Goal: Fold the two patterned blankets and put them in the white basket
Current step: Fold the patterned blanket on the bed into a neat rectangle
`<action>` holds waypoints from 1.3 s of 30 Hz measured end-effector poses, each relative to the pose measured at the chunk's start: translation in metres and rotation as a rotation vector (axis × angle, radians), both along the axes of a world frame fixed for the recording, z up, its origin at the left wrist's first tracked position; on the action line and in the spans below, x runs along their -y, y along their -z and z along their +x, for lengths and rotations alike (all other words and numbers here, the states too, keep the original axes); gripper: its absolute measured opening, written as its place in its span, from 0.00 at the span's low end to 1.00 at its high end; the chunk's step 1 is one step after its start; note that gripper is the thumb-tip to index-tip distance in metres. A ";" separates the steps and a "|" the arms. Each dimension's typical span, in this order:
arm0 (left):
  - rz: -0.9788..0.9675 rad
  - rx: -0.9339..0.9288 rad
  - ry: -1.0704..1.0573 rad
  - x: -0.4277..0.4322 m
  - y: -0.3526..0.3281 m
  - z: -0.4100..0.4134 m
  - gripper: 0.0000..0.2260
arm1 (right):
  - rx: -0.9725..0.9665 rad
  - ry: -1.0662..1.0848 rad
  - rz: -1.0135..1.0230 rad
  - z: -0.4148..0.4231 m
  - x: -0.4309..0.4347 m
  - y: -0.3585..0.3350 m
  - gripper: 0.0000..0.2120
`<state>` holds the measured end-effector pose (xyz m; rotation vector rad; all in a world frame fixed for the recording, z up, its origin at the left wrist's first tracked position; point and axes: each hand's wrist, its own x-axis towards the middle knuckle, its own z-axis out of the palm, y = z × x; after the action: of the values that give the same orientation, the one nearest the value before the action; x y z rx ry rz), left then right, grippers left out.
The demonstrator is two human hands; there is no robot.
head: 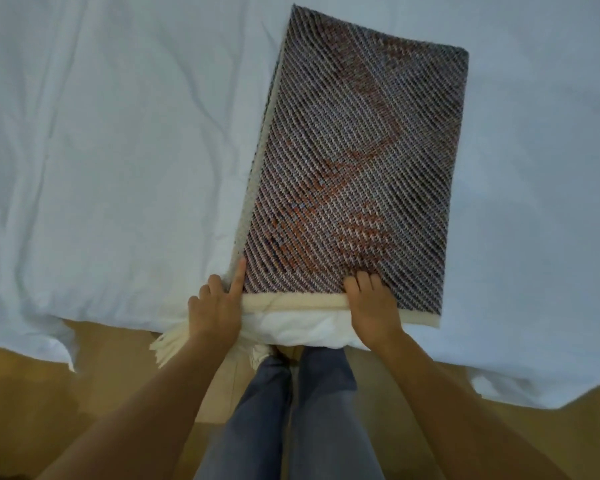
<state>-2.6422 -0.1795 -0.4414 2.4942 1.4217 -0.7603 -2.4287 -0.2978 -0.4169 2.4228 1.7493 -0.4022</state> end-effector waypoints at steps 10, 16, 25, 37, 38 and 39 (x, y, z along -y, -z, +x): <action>-0.142 0.204 0.202 -0.033 -0.027 0.078 0.50 | -0.350 -0.003 -0.110 0.057 -0.019 -0.011 0.26; -0.131 0.243 0.330 -0.072 -0.027 0.176 0.37 | -0.278 0.007 0.104 0.101 -0.062 -0.008 0.24; -0.032 0.281 0.082 -0.175 0.001 0.307 0.28 | -0.165 -0.048 0.004 0.261 -0.179 0.034 0.29; 0.104 0.310 0.090 -0.302 0.009 0.356 0.38 | -0.110 0.047 0.171 0.363 -0.272 0.056 0.33; 0.102 0.300 0.139 -0.309 0.006 0.366 0.39 | -0.111 0.052 0.158 0.367 -0.282 0.056 0.33; 0.080 0.268 0.194 -0.316 0.003 0.376 0.40 | -0.119 0.050 0.126 0.371 -0.290 0.056 0.35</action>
<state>-2.2661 0.1370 -0.4441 2.7000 1.1529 -0.3844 -2.0581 -0.0081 -0.4730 2.5844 1.8163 -0.4641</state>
